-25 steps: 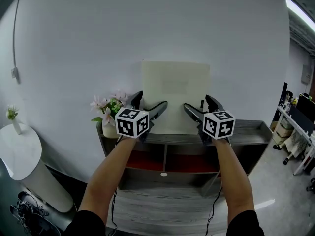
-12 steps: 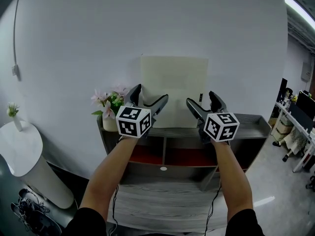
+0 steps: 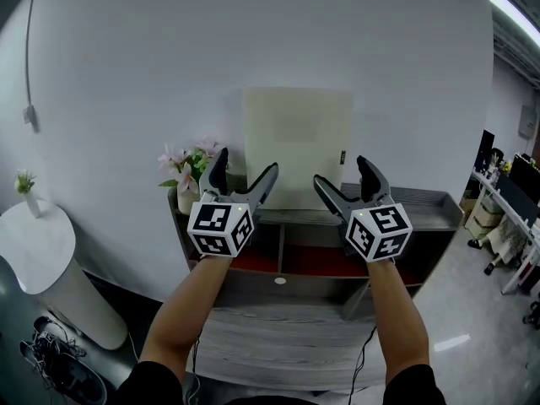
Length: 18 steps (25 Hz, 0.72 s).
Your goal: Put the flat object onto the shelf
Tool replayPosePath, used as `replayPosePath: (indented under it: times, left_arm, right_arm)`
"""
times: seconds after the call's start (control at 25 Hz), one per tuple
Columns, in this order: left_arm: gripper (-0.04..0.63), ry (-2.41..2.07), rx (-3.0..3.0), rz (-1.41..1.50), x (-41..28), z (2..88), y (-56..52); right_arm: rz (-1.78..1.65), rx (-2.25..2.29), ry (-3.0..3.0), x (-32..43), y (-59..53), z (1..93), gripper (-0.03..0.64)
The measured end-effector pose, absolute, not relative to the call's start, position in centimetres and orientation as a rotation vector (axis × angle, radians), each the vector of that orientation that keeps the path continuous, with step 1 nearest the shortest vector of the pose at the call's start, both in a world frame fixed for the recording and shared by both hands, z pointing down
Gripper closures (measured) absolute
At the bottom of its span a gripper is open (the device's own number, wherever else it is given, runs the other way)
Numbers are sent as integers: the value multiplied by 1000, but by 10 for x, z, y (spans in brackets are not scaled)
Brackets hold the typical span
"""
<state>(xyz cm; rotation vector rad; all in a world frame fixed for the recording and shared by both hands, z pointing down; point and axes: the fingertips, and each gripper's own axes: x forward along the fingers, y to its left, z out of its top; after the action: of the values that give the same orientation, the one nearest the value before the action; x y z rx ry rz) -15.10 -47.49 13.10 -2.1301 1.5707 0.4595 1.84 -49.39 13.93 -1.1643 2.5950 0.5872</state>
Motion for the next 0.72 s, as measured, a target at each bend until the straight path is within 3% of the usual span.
replayPosePath:
  times: [0.12,0.2,0.24,0.28,0.32,0.44,0.52,0.72]
  left_arm:
    - [203,1572,-2160,456,-150,150,-464]
    - [296,1567,-2181,465,-149,165,-456]
    - [322,1566,-2191,469,-148,172,-453]
    - [354,1569,-2199,469,-148,180,-449]
    - [392,1576,-2204,466,-148,187,-446]
    - [520,1603,-2225,450,-148,209,-439]
    - [566,1625,-2234,437,-147,222,-434]
    - [586,1666,-2251,398,-145,254,-426]
  right_arm:
    - [629,-1162,2590,15,-475,154,164]
    - [633,-1166,2575,15,-463,166,174]
    - [626,-1181,2551,17,-457,172,235]
    - [613,-1200,2521,21,-452,178,356]
    - [597,-1218,2494,24,-447,184,422]
    - [526,-1261,2464,33,-441,207,506]
    - [480,-1283,2466,36,-440,222,544]
    - [485,-1374,2488,39,-437,254,574]
